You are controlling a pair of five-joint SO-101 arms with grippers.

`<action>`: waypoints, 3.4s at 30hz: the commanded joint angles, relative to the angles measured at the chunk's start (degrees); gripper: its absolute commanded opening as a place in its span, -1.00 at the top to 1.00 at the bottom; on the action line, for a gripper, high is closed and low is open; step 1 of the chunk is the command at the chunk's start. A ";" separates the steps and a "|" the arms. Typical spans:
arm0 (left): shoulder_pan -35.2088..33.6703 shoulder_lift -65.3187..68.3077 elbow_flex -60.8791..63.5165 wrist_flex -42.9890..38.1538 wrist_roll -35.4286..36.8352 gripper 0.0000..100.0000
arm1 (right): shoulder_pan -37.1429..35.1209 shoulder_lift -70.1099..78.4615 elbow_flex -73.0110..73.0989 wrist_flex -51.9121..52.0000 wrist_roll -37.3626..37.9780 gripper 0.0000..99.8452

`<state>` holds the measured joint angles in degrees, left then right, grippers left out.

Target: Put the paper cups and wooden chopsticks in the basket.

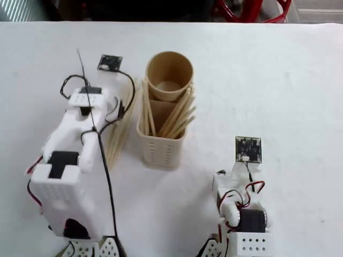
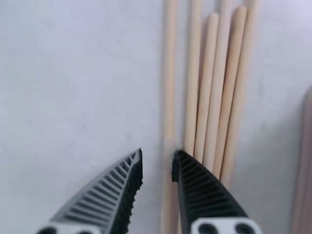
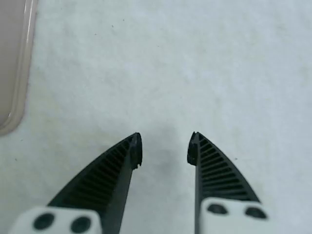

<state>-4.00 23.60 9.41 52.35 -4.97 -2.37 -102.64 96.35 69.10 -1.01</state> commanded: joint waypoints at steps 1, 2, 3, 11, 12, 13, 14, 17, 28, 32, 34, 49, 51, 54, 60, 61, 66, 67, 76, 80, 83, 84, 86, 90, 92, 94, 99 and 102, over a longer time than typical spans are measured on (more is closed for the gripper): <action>0.66 3.65 -8.35 6.77 -0.44 0.76 | -0.13 -0.48 0.53 0.40 0.44 0.68; 0.66 4.97 -10.29 8.53 -0.44 0.76 | -0.13 -0.48 0.53 0.40 0.44 0.68; 0.66 6.20 -12.13 10.11 -0.44 0.76 | -0.13 -0.48 0.53 0.40 0.44 0.68; 0.66 9.54 -16.88 13.89 -1.41 0.94 | -0.13 -0.48 0.53 0.40 0.44 0.68; 0.66 9.54 -16.88 13.89 -1.85 0.96 | -0.13 -0.48 0.53 0.40 0.44 0.68; 0.66 9.54 -16.88 13.89 -1.93 0.95 | -0.13 -0.48 0.53 0.40 0.44 0.68; 0.66 9.54 -16.88 13.89 -1.93 0.95 | -0.13 -0.48 0.53 0.40 0.44 0.68; 0.66 9.10 -16.88 14.07 -1.85 0.95 | -0.13 -0.48 0.53 0.40 0.44 0.68; 1.01 -26.51 -1.14 14.33 -1.76 0.96 | -0.13 -0.48 0.53 0.40 0.44 0.68; 2.15 -49.54 10.99 7.21 -1.58 0.96 | -0.13 -0.48 0.53 0.40 0.44 0.68; 3.56 -60.00 13.71 4.57 -1.58 0.96 | -0.13 -0.48 0.53 0.40 0.44 0.68; 31.96 -77.41 8.97 -16.35 -9.23 0.95 | -0.40 -0.48 0.53 0.40 0.44 0.68; 35.12 -77.41 9.05 -16.26 -9.67 0.96 | -0.40 -0.48 0.53 0.40 0.44 0.68; 37.85 -77.32 9.05 -16.26 -9.67 0.96 | -0.48 -0.48 0.53 0.40 0.44 0.68; 38.11 -77.32 12.04 -16.70 -9.67 0.95 | -0.22 -0.48 0.53 0.40 0.44 0.68; 38.02 -77.32 12.57 -16.70 -9.67 0.95 | -0.22 -0.48 0.53 0.40 0.44 0.68; 38.02 -77.32 13.01 -16.70 -9.67 0.94 | -0.22 -0.48 0.53 0.40 0.44 0.68; 38.02 -77.32 13.10 -16.70 -9.67 0.94 | -0.22 -0.48 0.53 0.40 0.44 0.68; 36.26 -77.32 13.19 -16.26 -6.59 0.81 | -0.22 -0.48 0.53 0.40 0.44 0.68; 34.51 -77.32 13.27 -16.26 -6.51 0.81 | -0.22 -0.48 0.53 0.40 0.44 0.68; 34.51 -77.32 13.36 -16.26 -6.51 0.81 | -0.22 -0.48 0.53 0.40 0.44 0.68; 34.42 -77.41 13.36 -16.18 -6.51 0.81 | -0.22 -0.48 0.53 0.40 0.44 0.68; 32.84 -77.58 13.36 -14.51 -6.51 0.81 | -0.31 -0.48 0.53 0.40 0.44 0.68; 18.42 -77.41 13.63 -11.43 -6.33 0.81 | -0.57 -0.48 0.53 0.40 0.44 0.68; 9.10 -77.41 17.14 -11.69 -4.31 0.81 | -0.57 -0.48 0.53 0.40 0.44 0.68; 0.92 -77.41 23.65 -13.80 0.00 0.81 | -0.57 -0.48 0.53 0.40 0.44 0.68; -6.29 -77.32 48.35 -33.85 5.45 0.81 | -0.22 -0.48 0.53 0.40 0.44 0.68; -4.62 -77.32 57.14 -44.57 4.84 0.81 | -0.22 -0.48 0.53 0.40 0.44 0.68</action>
<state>-8.75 -52.88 59.08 18.86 -0.66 -2.37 -102.64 96.35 69.10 -1.01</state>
